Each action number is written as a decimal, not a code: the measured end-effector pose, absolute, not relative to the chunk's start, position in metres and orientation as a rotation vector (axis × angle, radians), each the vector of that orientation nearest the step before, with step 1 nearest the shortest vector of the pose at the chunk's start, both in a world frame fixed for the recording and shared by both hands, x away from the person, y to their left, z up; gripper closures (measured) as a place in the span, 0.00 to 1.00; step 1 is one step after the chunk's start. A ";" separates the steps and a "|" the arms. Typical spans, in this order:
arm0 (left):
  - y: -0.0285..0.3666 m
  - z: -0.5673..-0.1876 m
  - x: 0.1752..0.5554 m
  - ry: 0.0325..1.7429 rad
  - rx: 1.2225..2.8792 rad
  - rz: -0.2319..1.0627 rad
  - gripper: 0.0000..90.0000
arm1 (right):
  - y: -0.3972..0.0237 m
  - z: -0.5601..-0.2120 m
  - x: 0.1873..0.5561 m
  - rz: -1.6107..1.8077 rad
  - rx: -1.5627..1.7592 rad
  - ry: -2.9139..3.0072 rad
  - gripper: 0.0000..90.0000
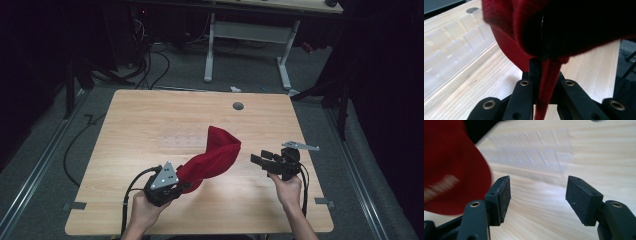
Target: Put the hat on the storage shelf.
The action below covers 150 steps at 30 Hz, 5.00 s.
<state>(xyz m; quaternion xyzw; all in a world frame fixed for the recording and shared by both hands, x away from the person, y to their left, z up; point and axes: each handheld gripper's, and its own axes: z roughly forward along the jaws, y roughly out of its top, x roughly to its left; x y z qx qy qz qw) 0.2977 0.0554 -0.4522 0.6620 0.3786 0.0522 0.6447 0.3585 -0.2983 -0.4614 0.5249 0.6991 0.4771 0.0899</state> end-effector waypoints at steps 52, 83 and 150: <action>0.114 -0.419 0.356 1.086 1.214 0.225 0.95 | -0.292 -0.531 0.352 0.878 1.435 2.078 0.40; 0.135 -0.409 0.410 1.153 1.110 0.331 0.95 | -0.290 -0.531 0.352 0.878 1.438 2.072 0.40; 0.116 -0.469 0.446 1.278 1.073 0.392 0.93 | -0.290 -0.531 0.352 0.876 1.436 2.076 0.39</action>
